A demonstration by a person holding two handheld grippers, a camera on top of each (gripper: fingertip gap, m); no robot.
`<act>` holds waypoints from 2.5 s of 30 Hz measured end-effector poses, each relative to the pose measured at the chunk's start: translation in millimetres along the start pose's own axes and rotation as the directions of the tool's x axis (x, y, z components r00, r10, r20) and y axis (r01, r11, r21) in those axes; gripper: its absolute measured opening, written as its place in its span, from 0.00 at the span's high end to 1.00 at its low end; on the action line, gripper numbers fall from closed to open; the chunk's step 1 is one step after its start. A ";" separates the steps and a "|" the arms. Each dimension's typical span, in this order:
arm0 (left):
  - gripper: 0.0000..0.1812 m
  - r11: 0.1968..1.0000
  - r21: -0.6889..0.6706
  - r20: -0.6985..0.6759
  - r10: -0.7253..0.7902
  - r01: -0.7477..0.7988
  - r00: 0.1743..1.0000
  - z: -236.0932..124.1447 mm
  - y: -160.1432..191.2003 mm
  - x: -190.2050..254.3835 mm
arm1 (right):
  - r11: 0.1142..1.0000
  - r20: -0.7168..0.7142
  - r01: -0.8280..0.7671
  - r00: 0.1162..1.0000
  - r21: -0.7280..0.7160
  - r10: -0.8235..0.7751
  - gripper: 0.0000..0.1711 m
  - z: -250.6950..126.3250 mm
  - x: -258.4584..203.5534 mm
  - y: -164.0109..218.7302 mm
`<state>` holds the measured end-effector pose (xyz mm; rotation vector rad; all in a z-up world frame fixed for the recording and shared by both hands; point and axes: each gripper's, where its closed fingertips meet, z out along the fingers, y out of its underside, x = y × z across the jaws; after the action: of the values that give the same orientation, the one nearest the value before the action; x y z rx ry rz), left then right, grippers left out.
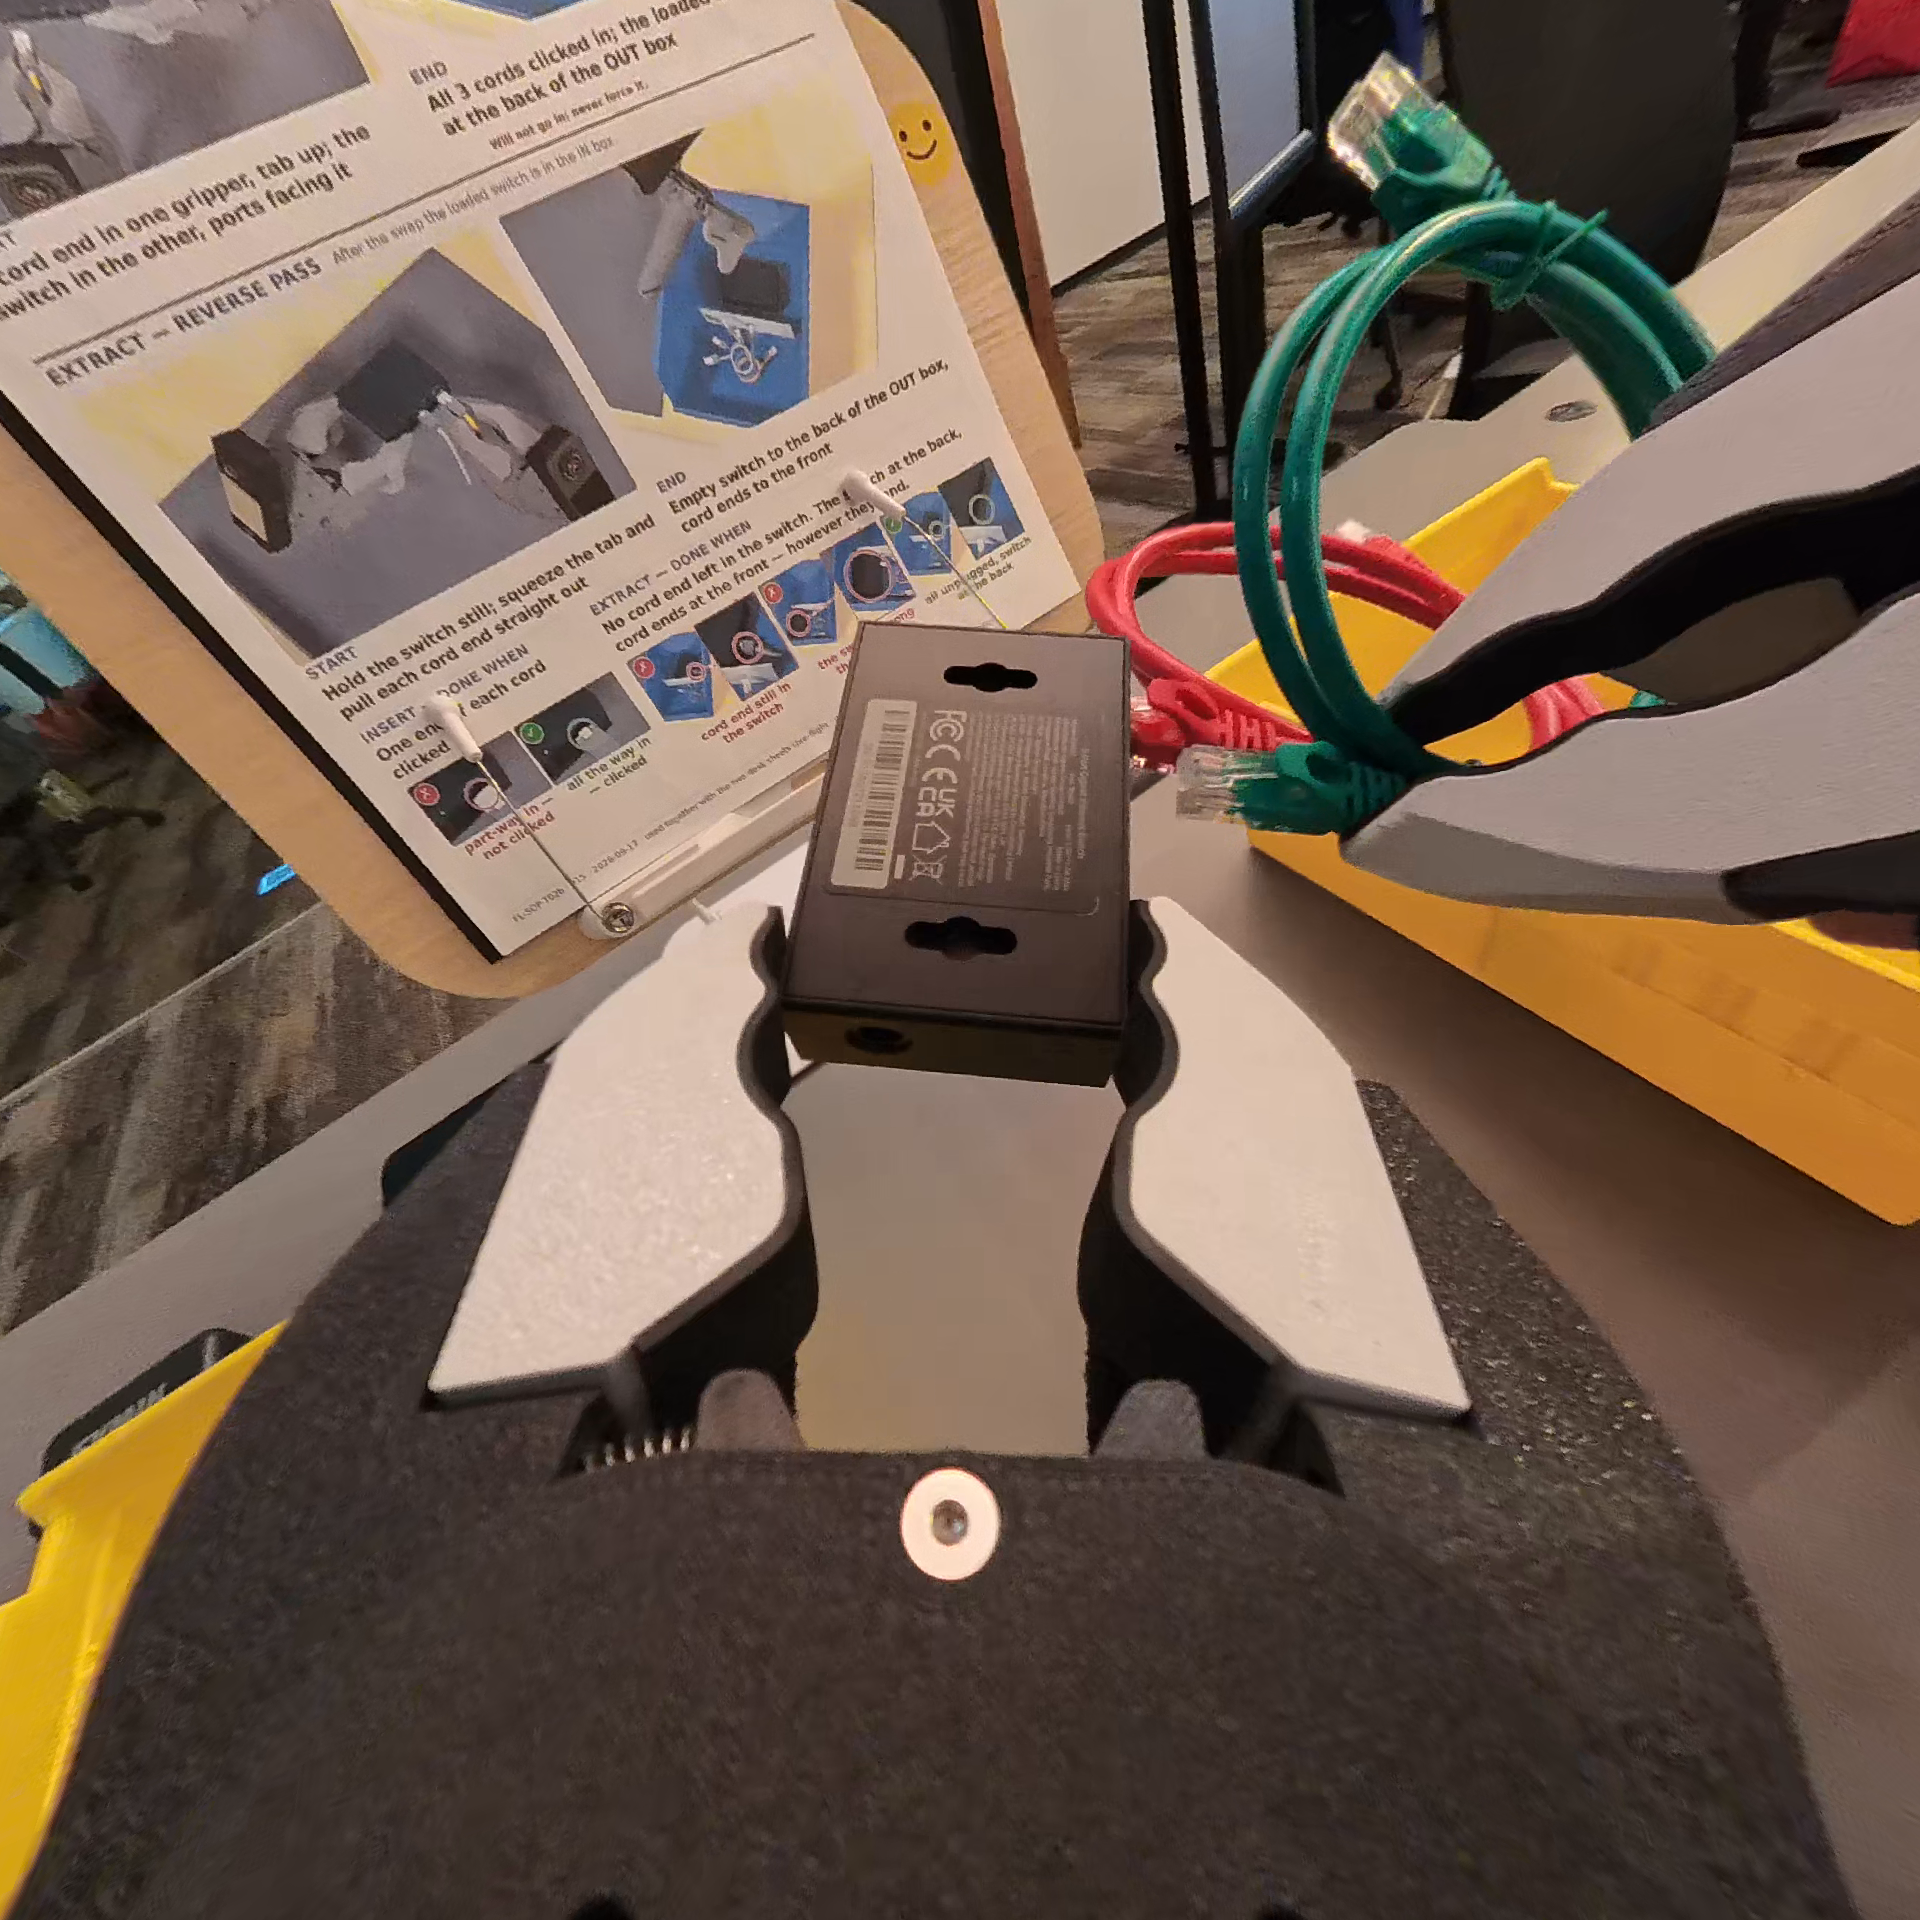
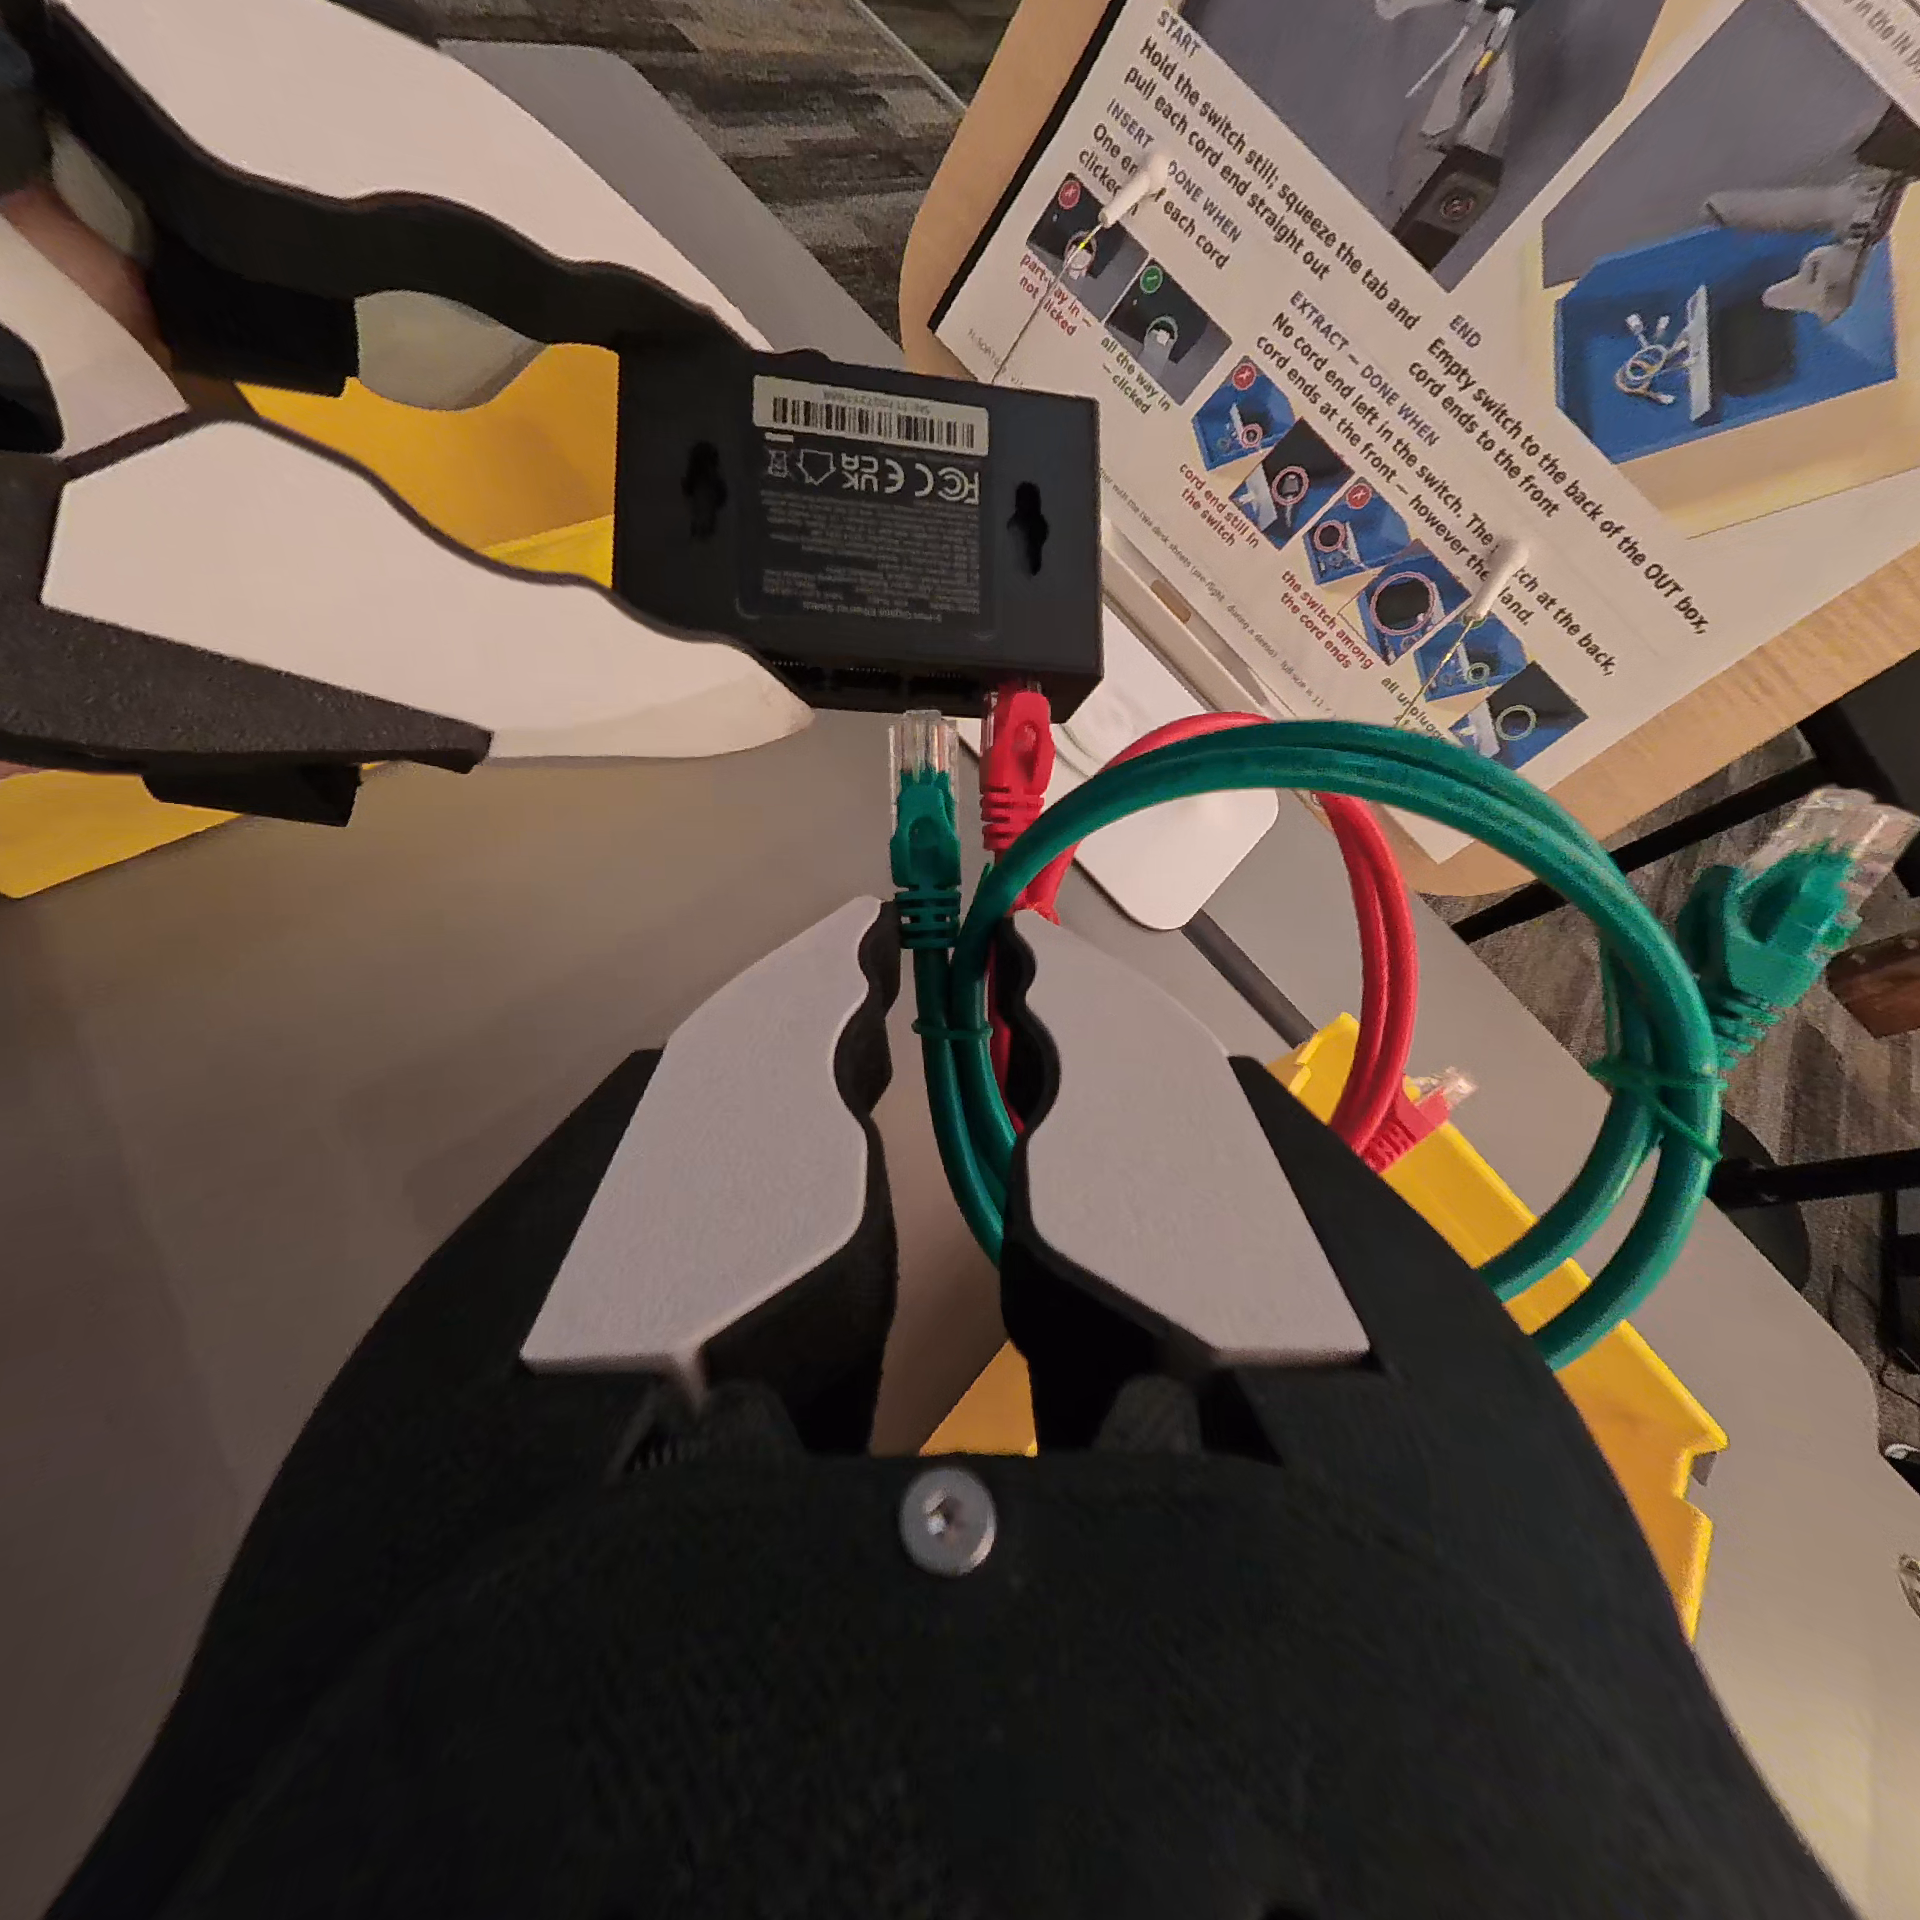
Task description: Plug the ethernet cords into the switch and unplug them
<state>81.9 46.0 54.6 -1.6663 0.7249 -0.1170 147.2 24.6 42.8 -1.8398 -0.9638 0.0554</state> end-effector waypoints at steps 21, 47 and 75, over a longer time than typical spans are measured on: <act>0.66 0.993 0.085 0.089 0.070 -0.078 0.994 -9.5 -14.8 1.7 | 0.996 0.033 -0.077 0.997 0.037 0.076 0.90 -7.3 -2.3 -7.7; 0.66 0.994 0.099 0.062 0.047 -0.053 0.997 -8.5 -14.0 5.7 | 0.999 0.040 -0.031 0.999 0.031 0.029 0.90 -3.2 -10.1 -8.0; 0.66 0.965 0.259 0.042 0.033 -0.042 0.999 -26.9 -38.2 2.9 | 0.973 -0.068 0.076 0.996 0.216 -0.063 0.90 -22.9 -10.8 -37.4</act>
<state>86.8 23.4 95.3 -1.4002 0.6818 -0.1476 128.0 6.7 79.6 -1.5965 -0.9408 0.0599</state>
